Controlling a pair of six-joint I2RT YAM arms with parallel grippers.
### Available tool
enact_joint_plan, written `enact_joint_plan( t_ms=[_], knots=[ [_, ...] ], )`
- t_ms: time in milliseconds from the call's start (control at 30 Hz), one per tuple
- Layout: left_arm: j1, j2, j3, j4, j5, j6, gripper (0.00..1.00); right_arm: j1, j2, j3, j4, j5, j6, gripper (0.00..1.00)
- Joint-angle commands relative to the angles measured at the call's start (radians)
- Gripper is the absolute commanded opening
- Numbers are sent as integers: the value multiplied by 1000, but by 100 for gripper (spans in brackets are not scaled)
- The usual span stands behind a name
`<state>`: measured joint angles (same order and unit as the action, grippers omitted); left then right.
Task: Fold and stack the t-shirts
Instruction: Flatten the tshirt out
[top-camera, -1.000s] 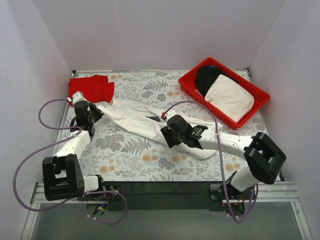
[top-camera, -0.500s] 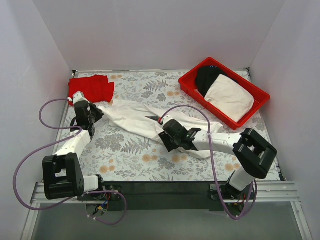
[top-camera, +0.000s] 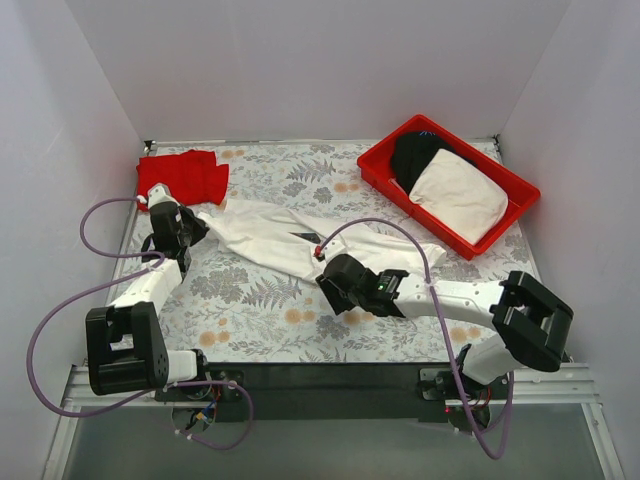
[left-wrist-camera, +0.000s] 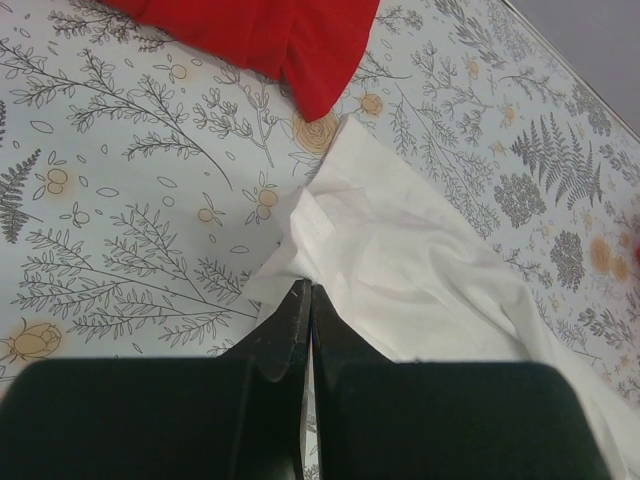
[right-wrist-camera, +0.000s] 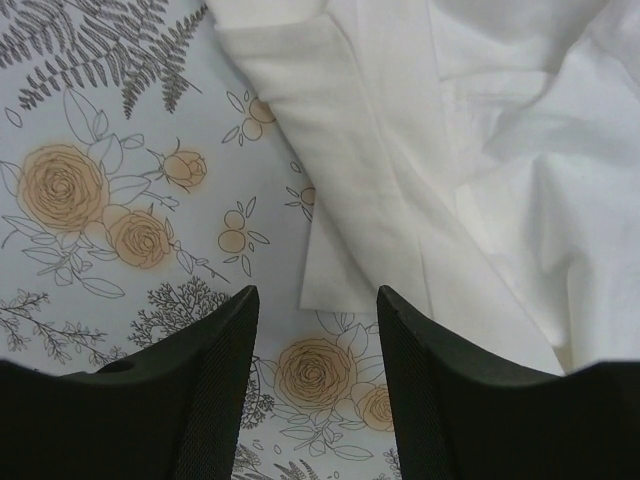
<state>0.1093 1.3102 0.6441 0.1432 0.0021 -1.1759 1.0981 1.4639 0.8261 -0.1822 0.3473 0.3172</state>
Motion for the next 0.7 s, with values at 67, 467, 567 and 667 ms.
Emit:
enact_joint_plan(
  t_ms=[67, 467, 567, 667],
  knots=[
    [6, -12, 2, 13, 27, 2, 0, 0, 49, -16, -5, -30, 48, 44],
    [6, -12, 2, 10, 24, 5, 0, -1, 144, -2, 23, -33, 49, 41],
    [6, -15, 2, 7, 22, 5, 0, -4, 162, 1, -9, -24, 82, 28],
    [4, -20, 0, 7, 19, 7, 0, -9, 147, 11, -55, -11, 98, 1]
  ],
)
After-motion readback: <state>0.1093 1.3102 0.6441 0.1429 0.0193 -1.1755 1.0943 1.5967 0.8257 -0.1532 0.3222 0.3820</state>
